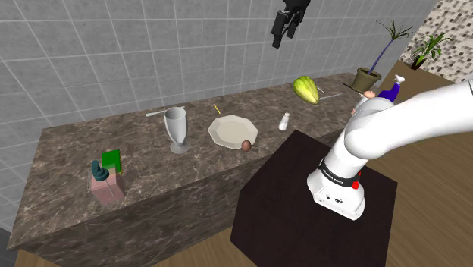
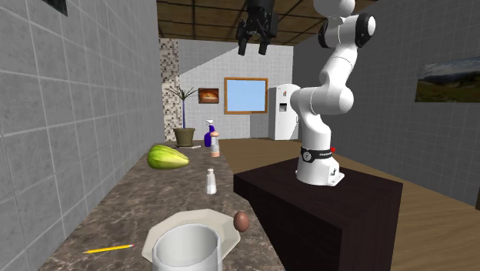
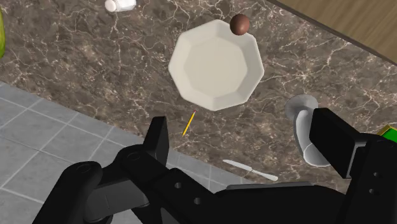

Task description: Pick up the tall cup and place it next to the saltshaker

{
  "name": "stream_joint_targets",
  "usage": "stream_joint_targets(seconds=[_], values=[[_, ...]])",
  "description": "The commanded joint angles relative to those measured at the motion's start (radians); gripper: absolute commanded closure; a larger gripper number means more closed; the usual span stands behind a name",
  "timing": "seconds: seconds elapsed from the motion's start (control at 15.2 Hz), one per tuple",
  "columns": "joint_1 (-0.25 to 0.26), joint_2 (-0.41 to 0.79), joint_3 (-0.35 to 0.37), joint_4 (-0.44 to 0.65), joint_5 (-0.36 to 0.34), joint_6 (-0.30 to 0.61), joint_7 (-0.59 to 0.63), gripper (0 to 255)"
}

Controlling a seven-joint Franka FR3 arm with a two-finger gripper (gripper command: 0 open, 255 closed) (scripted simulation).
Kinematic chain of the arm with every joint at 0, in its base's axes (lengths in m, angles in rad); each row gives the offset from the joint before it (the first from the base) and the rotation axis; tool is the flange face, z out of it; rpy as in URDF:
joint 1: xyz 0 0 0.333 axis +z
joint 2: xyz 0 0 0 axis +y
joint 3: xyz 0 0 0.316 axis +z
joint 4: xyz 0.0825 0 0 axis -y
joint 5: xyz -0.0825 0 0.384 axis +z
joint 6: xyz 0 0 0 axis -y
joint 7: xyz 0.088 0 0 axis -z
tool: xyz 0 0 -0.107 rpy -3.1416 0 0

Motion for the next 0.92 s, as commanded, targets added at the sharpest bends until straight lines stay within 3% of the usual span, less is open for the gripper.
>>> stream_joint_targets(seconds=[0.0, 0.86], values=[[0.000, 0.000, 0.000, 0.000, 0.000, 0.000, 0.000, 0], [0.024, 0.392, 0.070, 0.030, 0.049, 0.302, 0.115, 0]])
